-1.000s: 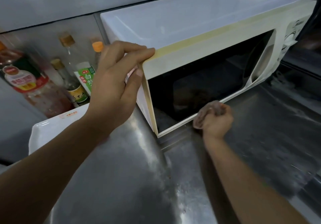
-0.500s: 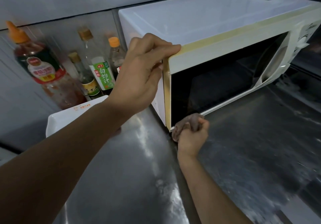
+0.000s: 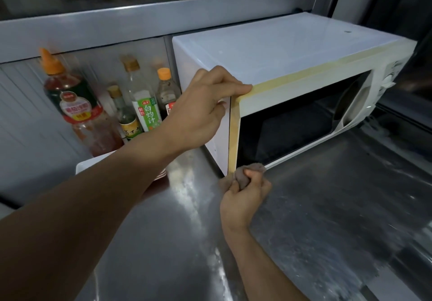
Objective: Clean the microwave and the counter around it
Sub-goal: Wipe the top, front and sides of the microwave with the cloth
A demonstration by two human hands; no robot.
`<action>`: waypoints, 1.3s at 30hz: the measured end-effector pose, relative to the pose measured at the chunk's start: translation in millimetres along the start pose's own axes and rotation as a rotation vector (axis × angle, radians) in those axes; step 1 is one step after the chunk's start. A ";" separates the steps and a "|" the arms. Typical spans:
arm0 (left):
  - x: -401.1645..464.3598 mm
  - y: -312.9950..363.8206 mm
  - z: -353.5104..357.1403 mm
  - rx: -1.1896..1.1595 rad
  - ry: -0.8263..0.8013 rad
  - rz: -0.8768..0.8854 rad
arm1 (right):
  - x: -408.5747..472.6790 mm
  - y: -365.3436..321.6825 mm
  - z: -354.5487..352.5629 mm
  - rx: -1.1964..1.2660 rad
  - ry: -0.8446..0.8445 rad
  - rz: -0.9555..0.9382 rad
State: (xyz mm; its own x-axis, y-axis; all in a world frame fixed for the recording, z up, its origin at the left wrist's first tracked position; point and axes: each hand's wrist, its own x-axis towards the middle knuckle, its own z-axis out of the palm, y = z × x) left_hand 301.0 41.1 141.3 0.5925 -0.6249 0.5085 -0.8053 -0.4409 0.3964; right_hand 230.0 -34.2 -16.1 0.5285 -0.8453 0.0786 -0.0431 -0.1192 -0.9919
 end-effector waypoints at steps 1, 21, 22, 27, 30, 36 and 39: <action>1.2 -0.7 -1.9 -0.002 -0.020 0.000 | -1.3 -9.3 -2.0 -0.064 -0.017 -0.055; -2.0 -5.5 -9.8 -0.053 -0.028 -0.019 | 15.8 -34.3 17.8 -0.030 0.087 -0.521; -3.4 -5.4 -9.1 -0.062 -0.020 -0.021 | 13.6 -17.4 17.4 -0.014 0.044 -0.437; -9.6 -2.4 -4.1 -0.086 0.001 -0.043 | 11.2 24.1 15.4 -0.049 -0.035 -0.188; -10.9 -2.0 -2.9 -0.109 0.015 -0.071 | 10.0 37.3 13.5 -0.230 -0.072 -0.280; -12.3 1.3 0.1 -0.127 0.029 -0.112 | 19.3 49.6 7.1 -0.384 -0.141 -0.449; -12.8 3.7 1.3 -0.123 0.046 -0.121 | 27.0 52.0 0.0 -0.444 -0.182 -0.559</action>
State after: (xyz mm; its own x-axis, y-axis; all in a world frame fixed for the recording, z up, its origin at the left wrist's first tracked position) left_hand 290.4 46.6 135.3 0.6877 -0.5404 0.4848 -0.7206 -0.4270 0.5462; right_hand 242.0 -63.2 -65.5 0.7030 -0.5014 0.5044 -0.0448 -0.7390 -0.6722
